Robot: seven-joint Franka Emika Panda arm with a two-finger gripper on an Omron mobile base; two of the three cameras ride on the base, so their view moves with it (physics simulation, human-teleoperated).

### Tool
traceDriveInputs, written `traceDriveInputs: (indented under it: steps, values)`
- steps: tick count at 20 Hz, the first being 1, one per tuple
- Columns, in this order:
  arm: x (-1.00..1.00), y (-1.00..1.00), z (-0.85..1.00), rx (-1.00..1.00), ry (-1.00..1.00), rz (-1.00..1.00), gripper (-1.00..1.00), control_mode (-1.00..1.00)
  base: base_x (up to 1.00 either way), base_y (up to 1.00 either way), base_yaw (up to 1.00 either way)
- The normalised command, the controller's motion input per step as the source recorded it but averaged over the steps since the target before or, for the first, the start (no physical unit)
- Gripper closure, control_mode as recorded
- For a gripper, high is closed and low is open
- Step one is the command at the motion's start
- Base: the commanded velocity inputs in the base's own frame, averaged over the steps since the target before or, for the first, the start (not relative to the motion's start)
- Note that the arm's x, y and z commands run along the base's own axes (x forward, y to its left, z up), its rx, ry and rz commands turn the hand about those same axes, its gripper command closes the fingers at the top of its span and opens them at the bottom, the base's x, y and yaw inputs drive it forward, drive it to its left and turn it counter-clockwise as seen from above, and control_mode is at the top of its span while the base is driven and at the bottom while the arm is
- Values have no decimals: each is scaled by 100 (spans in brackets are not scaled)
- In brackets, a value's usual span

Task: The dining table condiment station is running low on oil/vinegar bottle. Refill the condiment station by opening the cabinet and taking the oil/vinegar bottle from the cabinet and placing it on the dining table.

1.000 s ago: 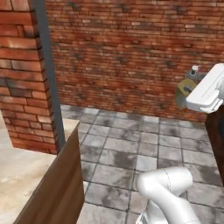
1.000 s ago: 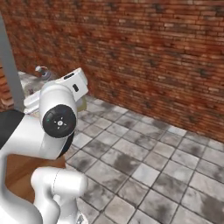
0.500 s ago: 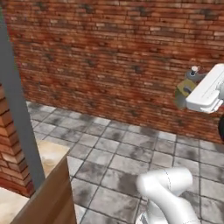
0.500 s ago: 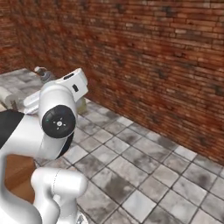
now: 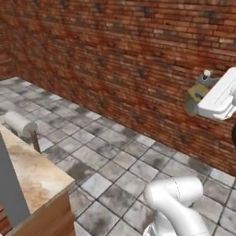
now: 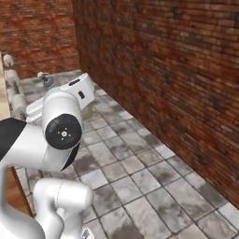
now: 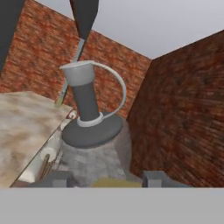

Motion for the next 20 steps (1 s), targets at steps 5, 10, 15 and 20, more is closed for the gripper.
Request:
traceDriveInputs:
  steps: [5, 10, 15, 20]
  values:
    - [0, 0, 0, 0, 0, 0, 100, 100, 100, -20, 65]
    - [0, 0, 0, 0, 0, 0, 100, 100, 100, -28, 61]
    - [0, 0, 0, 0, 0, 0, 100, 100, 100, -56, 47]
    - [0, 0, 0, 0, 0, 0, 100, 100, 100, -65, 42]
